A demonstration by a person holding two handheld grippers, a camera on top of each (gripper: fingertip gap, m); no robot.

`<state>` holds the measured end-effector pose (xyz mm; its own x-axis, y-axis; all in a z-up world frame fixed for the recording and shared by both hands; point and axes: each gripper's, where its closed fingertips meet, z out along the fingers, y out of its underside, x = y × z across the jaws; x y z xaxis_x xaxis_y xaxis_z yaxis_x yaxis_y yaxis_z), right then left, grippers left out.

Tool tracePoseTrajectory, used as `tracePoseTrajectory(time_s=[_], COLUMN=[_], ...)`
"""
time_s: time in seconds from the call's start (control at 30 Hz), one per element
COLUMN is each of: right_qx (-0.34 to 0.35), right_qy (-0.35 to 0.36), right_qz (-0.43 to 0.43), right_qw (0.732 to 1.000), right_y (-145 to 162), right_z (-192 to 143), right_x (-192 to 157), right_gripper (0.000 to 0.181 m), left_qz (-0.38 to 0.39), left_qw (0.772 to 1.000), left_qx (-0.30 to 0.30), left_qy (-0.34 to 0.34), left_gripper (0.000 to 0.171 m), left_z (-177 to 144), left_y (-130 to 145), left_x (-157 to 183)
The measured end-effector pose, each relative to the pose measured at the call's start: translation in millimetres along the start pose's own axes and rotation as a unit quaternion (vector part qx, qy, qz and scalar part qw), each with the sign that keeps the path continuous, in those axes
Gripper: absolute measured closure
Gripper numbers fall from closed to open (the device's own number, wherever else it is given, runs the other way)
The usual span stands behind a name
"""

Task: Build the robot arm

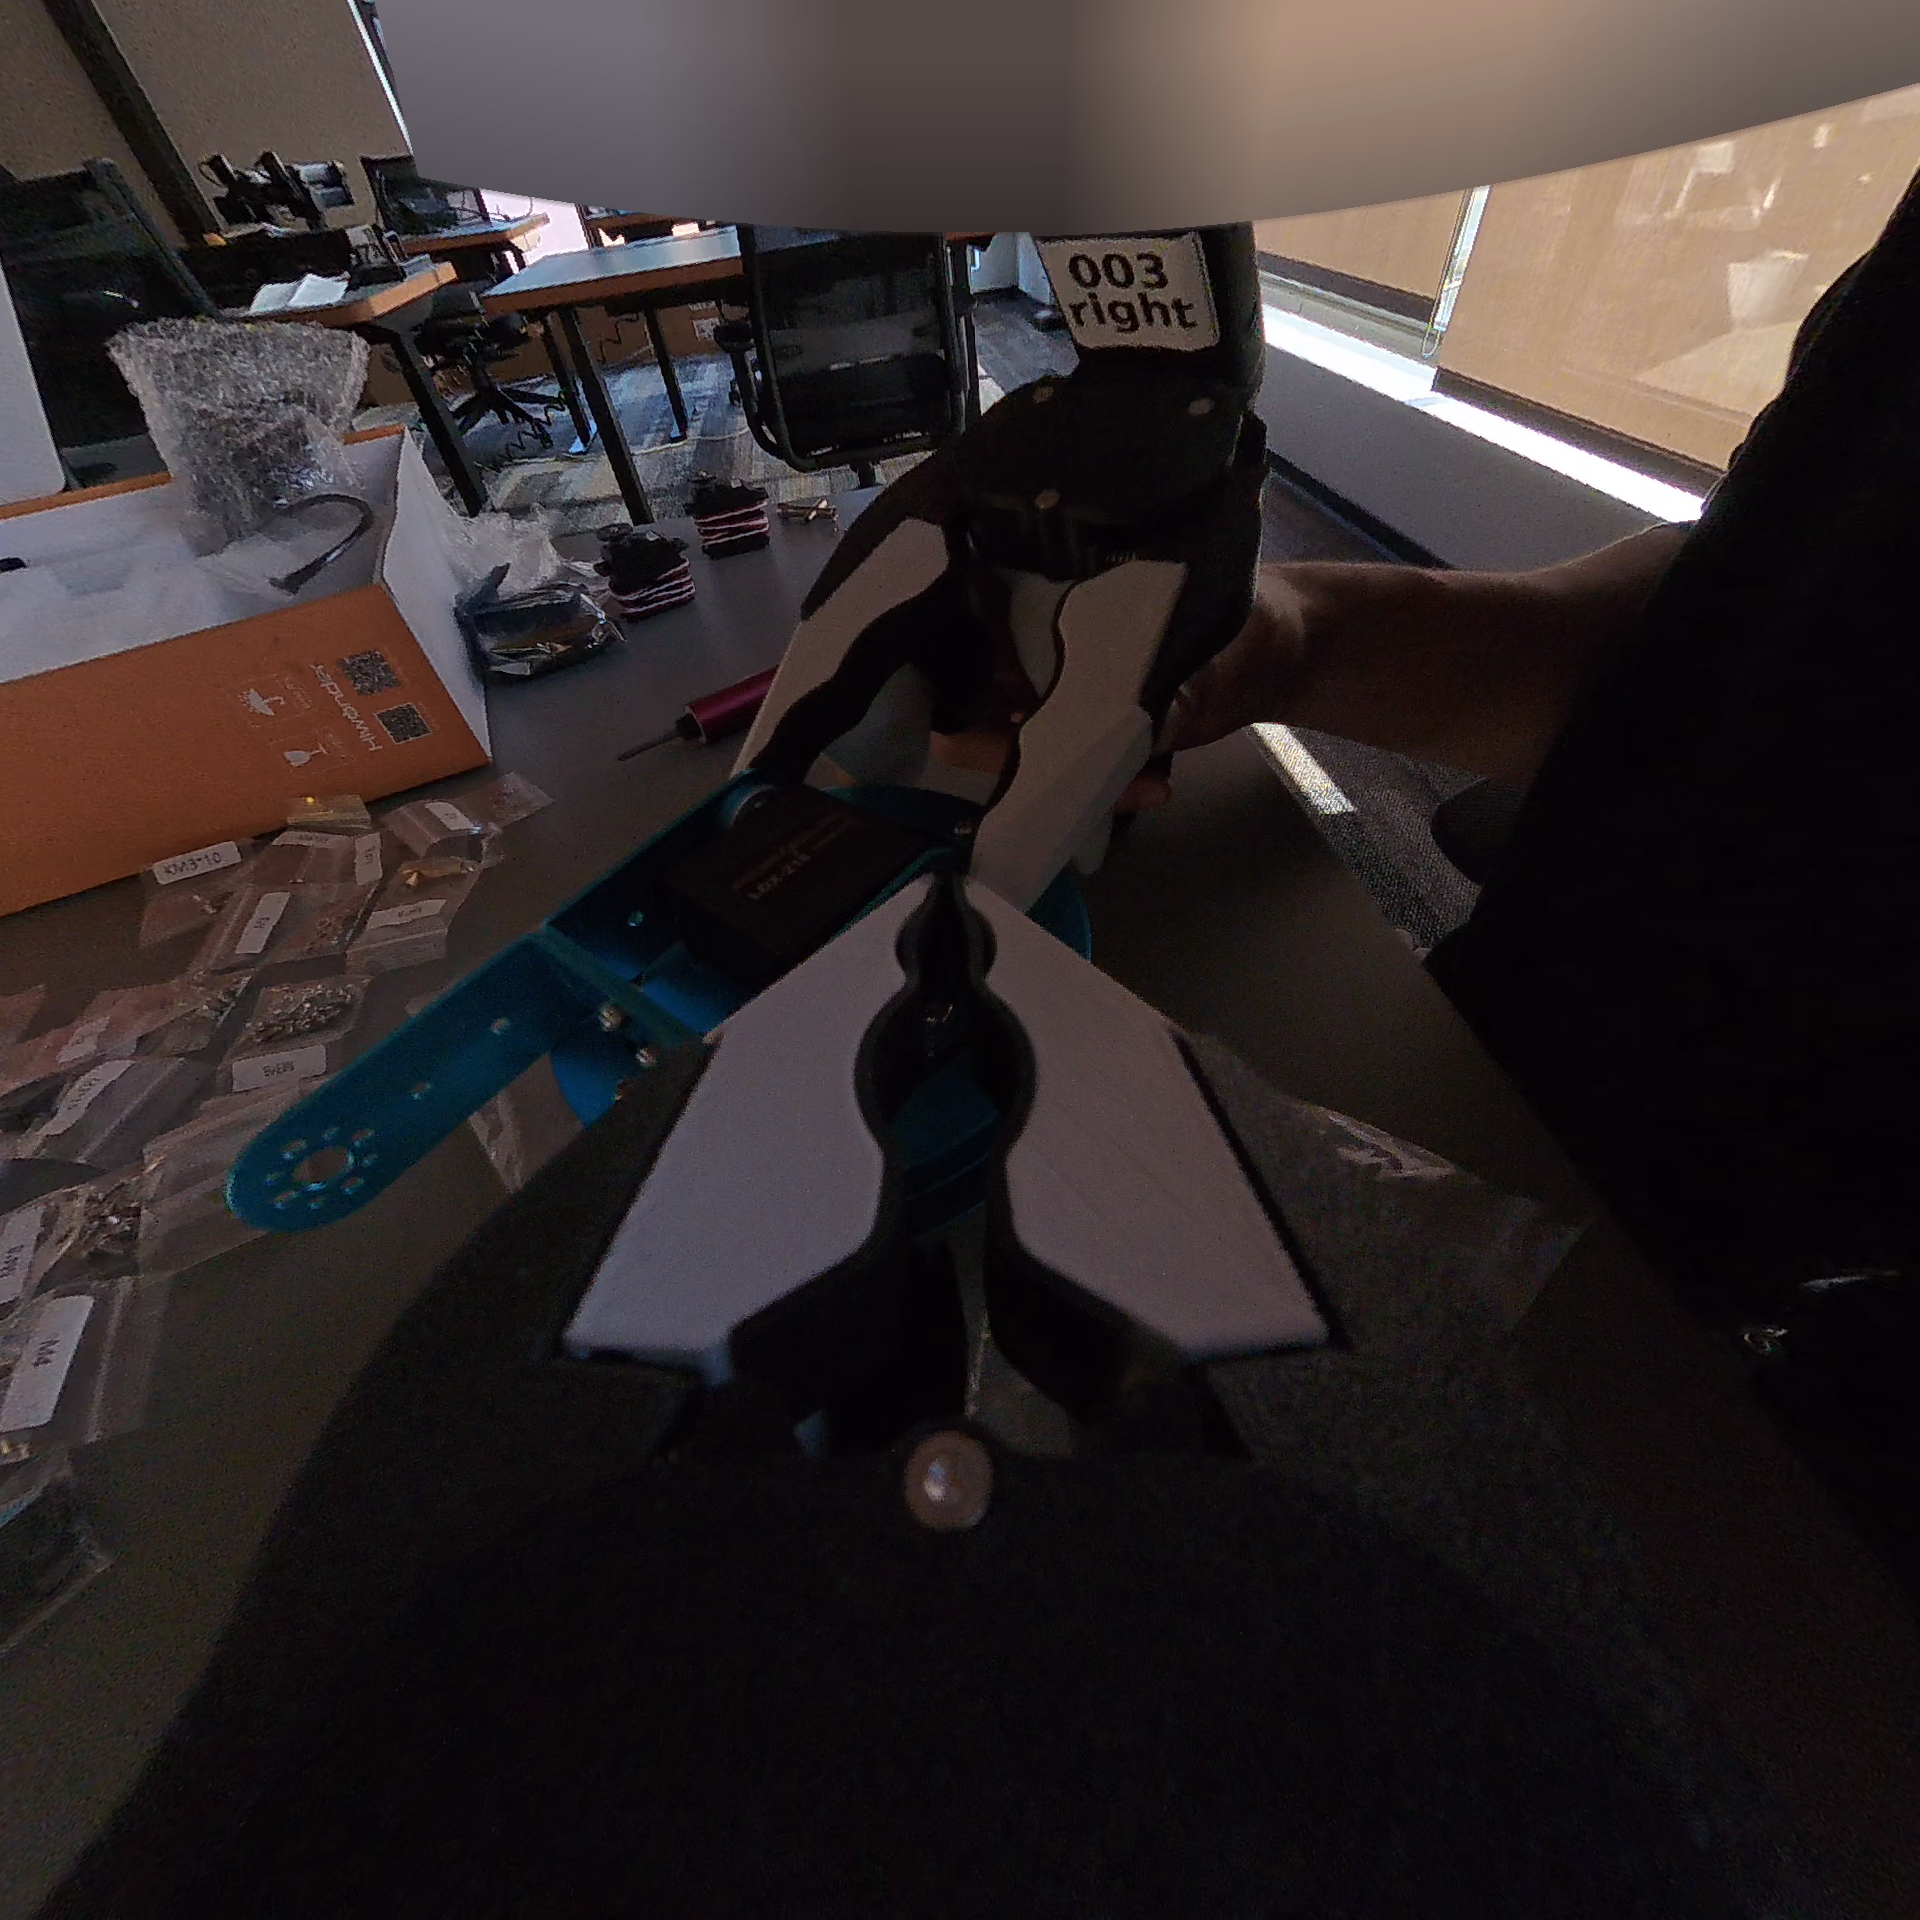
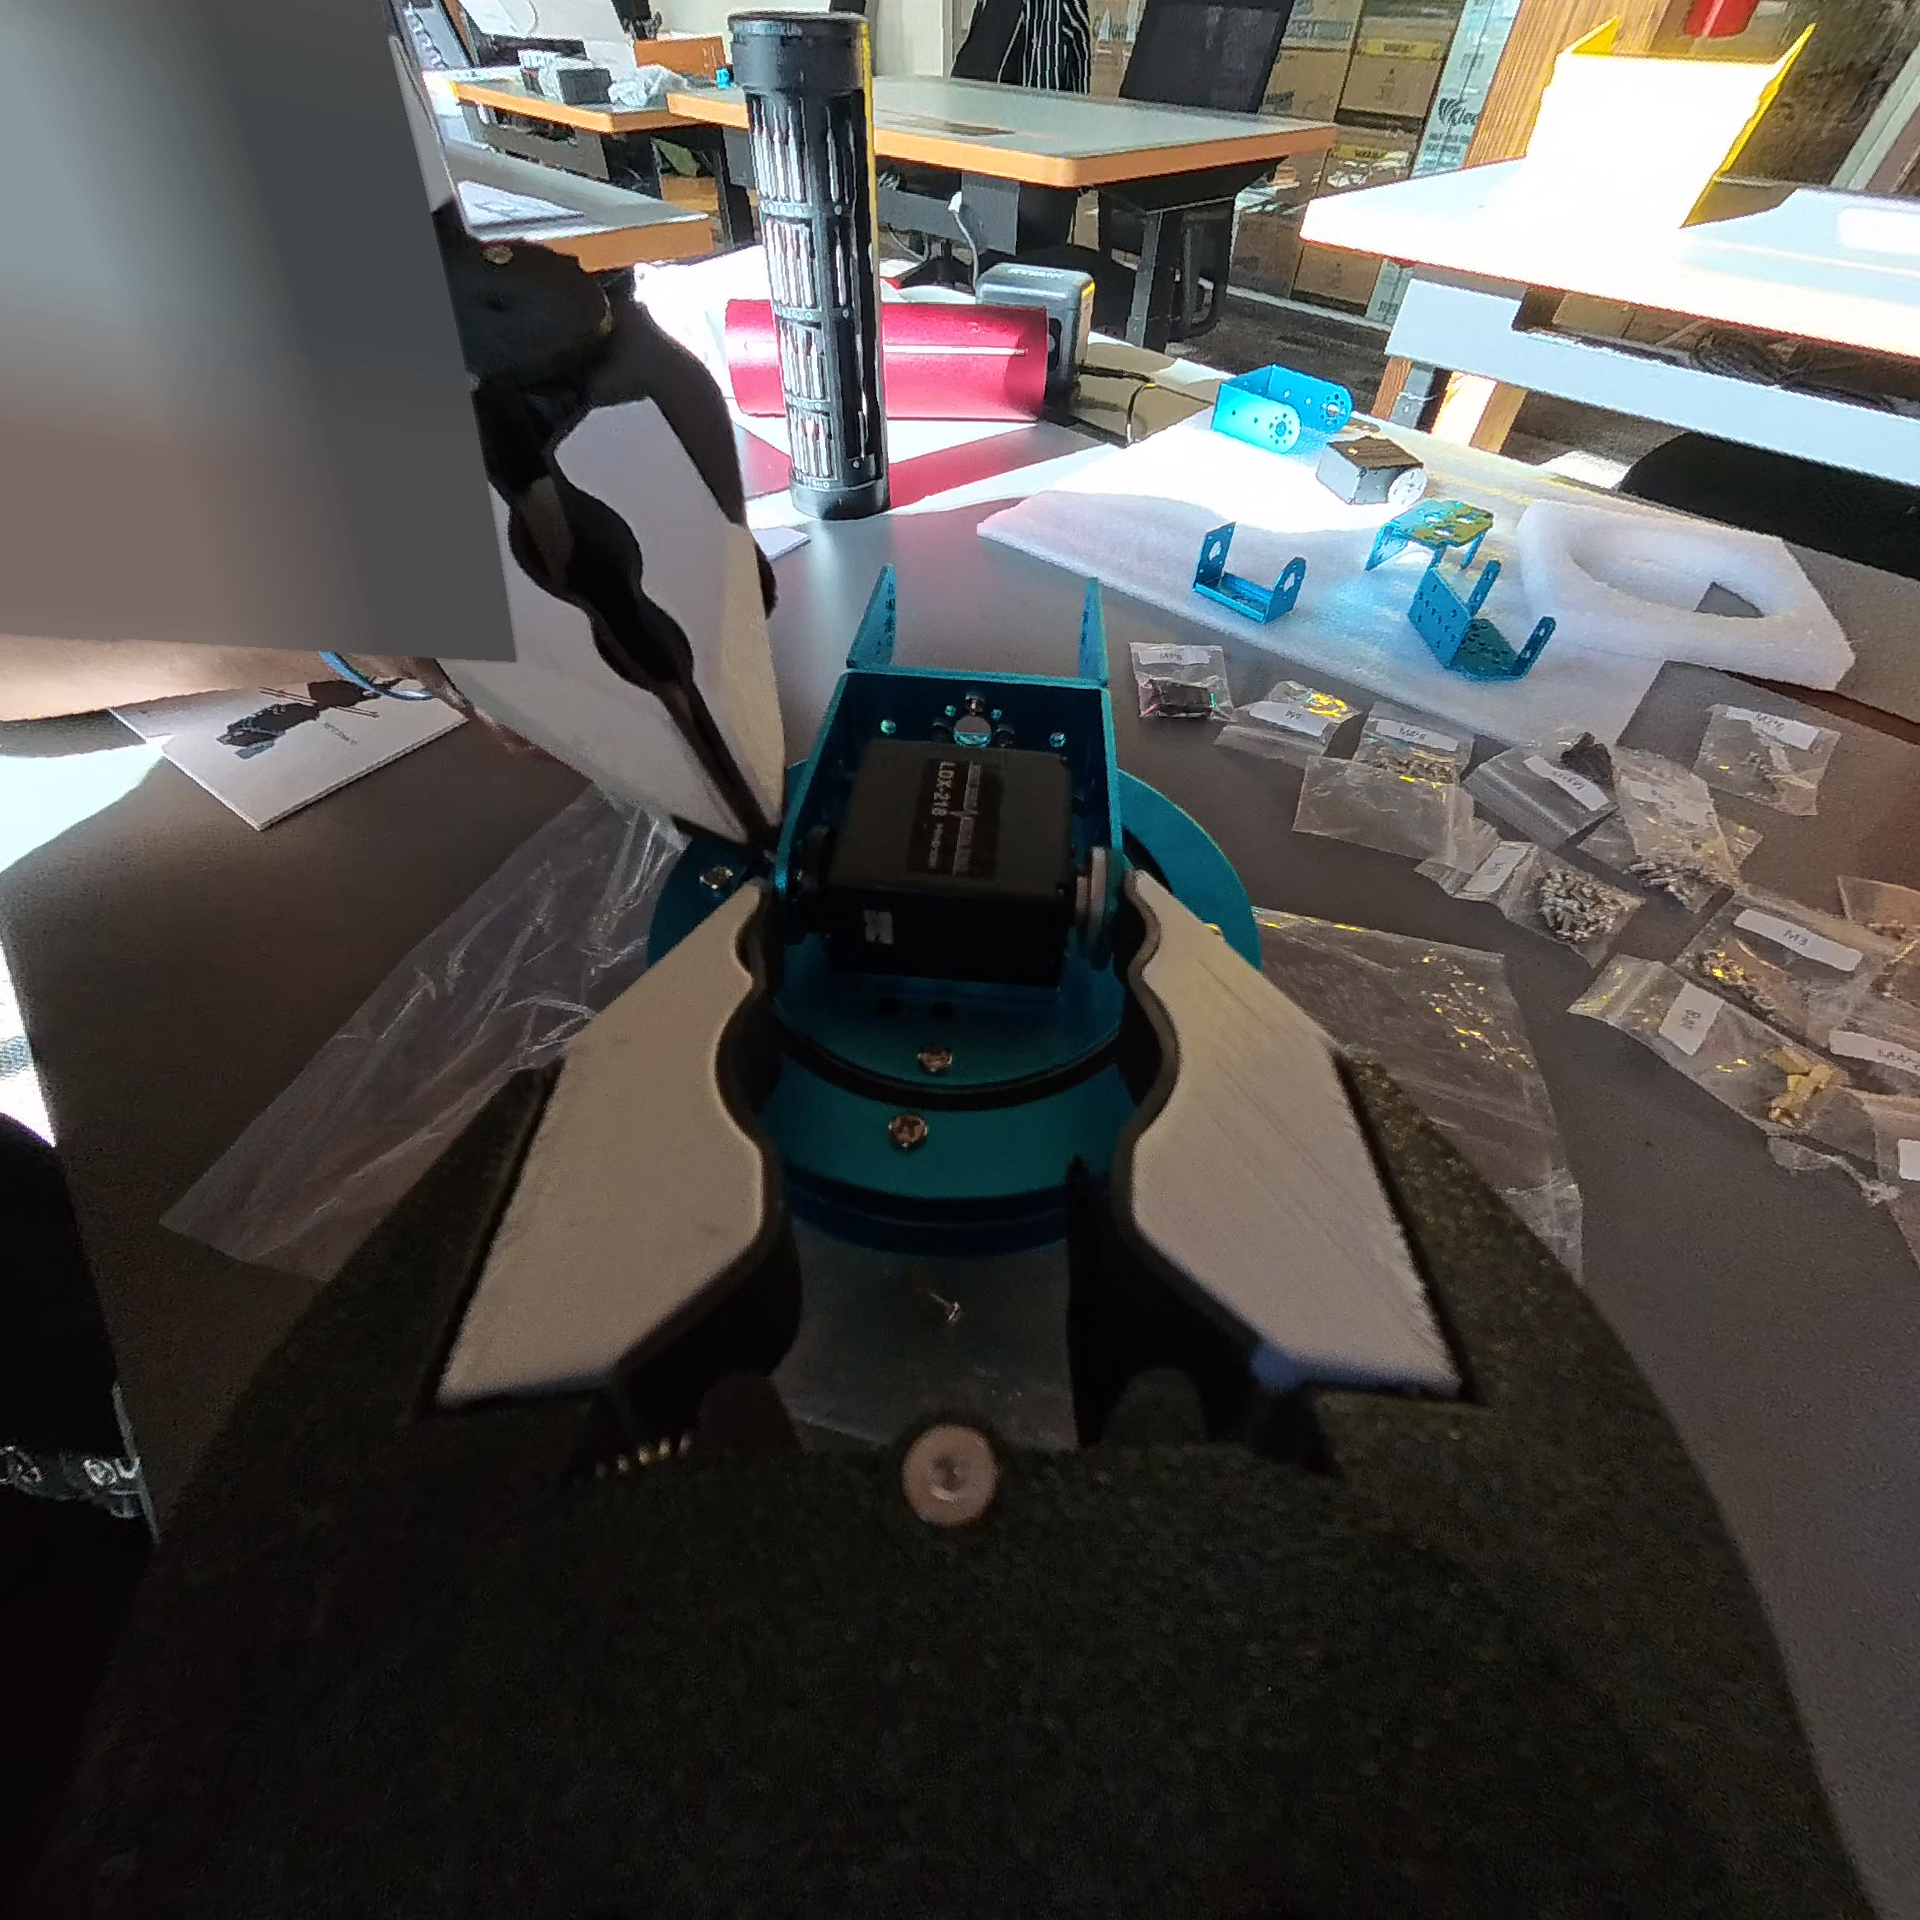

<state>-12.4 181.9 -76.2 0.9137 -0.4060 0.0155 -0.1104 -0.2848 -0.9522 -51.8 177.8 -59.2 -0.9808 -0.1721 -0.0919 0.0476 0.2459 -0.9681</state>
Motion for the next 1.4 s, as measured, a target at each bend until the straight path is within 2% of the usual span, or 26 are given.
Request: tracePoseTrajectory(time_s=[0.1,0.17,0.27,0.33,0.43,0.47,0.53,0.63,0.73,0.87,0.97,1.07,1.17,1.27,1.37,1.4], right_qx=[-0.003,-0.003,0.010,0.011,0.015,0.000,-0.046,-0.104,-0.180,-0.283,-0.323,-0.305,-0.295,-0.230,-0.151,-0.124], right_qy=[0.000,0.010,0.011,0.016,0.022,0.030,0.080,0.171,0.241,0.222,0.169,0.125,0.131,0.110,0.112,0.108], right_qz=[-0.002,-0.004,0.017,0.027,0.023,0.015,0.002,0.018,0.048,0.044,0.069,0.121,0.131,0.155,0.122,0.106], right_qw=[1.000,1.000,1.000,0.999,0.999,0.999,0.996,0.980,0.953,0.932,0.928,0.936,0.937,0.954,0.975,0.981], right_y=[0.8,0.6,-1.4,-1.0,-4.9,-1.8,9.8,32.9,76.6,120.4,140.1,140.7,139.8,117.2,68.5,48.4], right_z=[-0.3,-5.1,-18.2,-25.8,-36.1,-40.2,-59.6,-118.1,-165.2,-166.3,-158.5,-154.2,-153.8,-153.7,-159.5,-161.6], right_x=[-0.1,2.0,4.8,7.6,5.2,7.1,29.5,88.9,146.3,179.7,187.9,186.2,186.5,164.7,120.3,99.6], right_gripper=[0.118,0.112,0.115,0.118,0.137,0.134,0.125,0.129,0.124,0.128,0.142,0.160,0.161,0.162,0.162,0.163], left_qz=[-0.001,-0.011,-0.037,-0.034,-0.064,-0.066,-0.074,-0.083,-0.089,-0.088,-0.090,-0.073,-0.054,-0.124,-0.230,-0.275], left_qw=[1.000,1.000,0.998,0.998,0.996,0.995,0.993,0.991,0.991,0.991,0.991,0.988,0.981,0.974,0.954,0.941], left_qx=[-0.006,0.001,0.015,0.020,-0.005,-0.016,-0.027,-0.012,0.013,0.007,0.012,0.006,-0.010,0.038,0.115,0.131], left_qy=[-0.002,-0.018,-0.043,-0.058,-0.064,-0.071,-0.087,-0.101,-0.103,-0.106,-0.103,-0.133,-0.184,-0.188,-0.155,-0.146], left_gripper=[0.171,0.171,0.171,0.165,0.153,0.147,0.143,0.142,0.142,0.143,0.143,0.143,0.141,0.140,0.136,0.131], left_z=[-4.0,-16.7,-39.8,-54.2,-67.3,-70.5,-75.9,-83.9,-86.1,-76.4,-68.5,-61.0,-42.9,-12.6,16.0,24.6], left_y=[1.3,-3.2,-11.8,-17.1,-12.2,-7.8,-1.7,-5.3,-14.2,-20.2,-30.6,-35.7,-35.6,-44.1,-61.2,-62.6], left_x=[-0.8,-8.4,-21.1,-28.0,-38.6,-43.1,-50.6,-52.9,-47.7,-34.4,-14.0,6.1,21.9,39.4,47.0,44.3])
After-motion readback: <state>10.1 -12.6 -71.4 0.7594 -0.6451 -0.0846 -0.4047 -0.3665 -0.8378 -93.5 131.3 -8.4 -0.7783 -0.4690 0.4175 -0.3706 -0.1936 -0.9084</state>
